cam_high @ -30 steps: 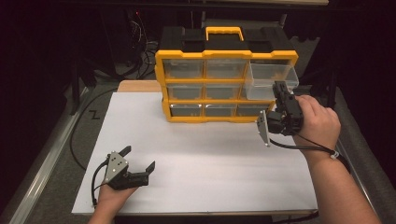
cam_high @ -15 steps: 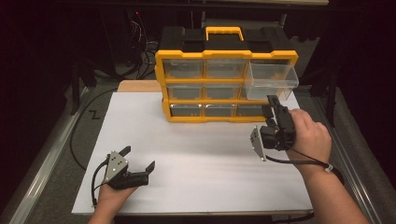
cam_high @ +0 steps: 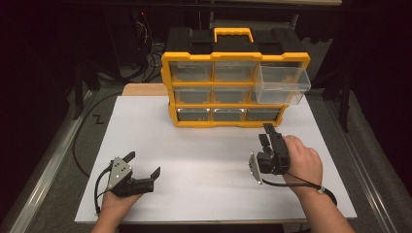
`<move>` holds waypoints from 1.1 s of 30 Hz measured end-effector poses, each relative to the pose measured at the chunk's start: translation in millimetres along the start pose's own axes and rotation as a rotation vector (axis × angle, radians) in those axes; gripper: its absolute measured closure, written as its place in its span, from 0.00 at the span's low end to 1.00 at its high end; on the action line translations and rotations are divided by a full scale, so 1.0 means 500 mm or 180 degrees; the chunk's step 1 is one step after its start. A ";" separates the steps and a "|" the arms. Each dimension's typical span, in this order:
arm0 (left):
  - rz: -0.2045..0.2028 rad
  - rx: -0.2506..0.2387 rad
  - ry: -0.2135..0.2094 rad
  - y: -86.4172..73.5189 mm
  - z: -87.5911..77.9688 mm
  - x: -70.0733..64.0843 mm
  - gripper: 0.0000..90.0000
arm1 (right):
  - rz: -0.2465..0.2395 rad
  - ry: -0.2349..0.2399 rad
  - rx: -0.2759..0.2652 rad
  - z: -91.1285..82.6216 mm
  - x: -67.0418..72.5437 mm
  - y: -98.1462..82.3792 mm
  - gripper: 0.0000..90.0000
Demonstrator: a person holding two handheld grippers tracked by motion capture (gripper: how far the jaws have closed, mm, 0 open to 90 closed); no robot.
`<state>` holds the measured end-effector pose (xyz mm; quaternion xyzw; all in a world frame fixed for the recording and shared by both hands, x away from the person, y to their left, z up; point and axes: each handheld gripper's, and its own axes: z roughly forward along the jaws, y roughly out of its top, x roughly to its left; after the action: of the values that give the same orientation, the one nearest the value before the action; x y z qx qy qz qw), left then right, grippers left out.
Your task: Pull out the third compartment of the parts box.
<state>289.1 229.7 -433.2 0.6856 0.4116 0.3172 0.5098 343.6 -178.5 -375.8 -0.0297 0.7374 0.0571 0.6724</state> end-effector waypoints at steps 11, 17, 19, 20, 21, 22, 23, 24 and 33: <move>0.0007 0.0009 -0.0002 0.000 0.000 -0.002 0.01 | 0.0028 0.0338 0.0063 -0.003 0.111 -0.024 0.50; 0.0000 0.0013 0.0006 0.000 0.001 -0.001 0.01 | -0.0046 0.0517 0.0168 -0.006 0.127 -0.048 0.43; -0.0007 0.0024 0.0010 0.000 0.002 -0.001 0.01 | -0.0022 0.0531 0.0132 -0.007 0.125 -0.050 0.40; -0.0005 0.0025 0.0012 0.000 0.001 -0.001 0.01 | -0.0030 0.0555 0.0128 -0.009 0.123 -0.050 0.38; -0.0003 0.0025 0.0014 0.000 0.001 -0.001 0.01 | -0.0028 0.0552 0.0094 -0.009 0.122 -0.049 0.35; 0.0000 0.0029 0.0017 -0.001 0.001 -0.001 0.01 | -0.0018 0.0575 0.0096 -0.012 0.121 -0.047 0.33; -0.0002 0.0029 0.0018 -0.001 0.001 -0.001 0.01 | -0.0008 0.0592 0.0087 -0.013 0.121 -0.046 0.30; -0.0002 0.0029 0.0018 -0.001 0.001 -0.001 0.01 | -0.0008 0.0592 0.0087 -0.013 0.121 -0.046 0.30; -0.0017 0.0028 0.0055 0.000 -0.002 0.002 0.01 | -0.0048 0.0627 0.0135 -0.009 0.126 -0.051 0.01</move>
<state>288.8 230.9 -433.2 0.6840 0.4192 0.3199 0.5041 336.5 -202.3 -439.1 -0.0265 0.8007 0.0333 0.5975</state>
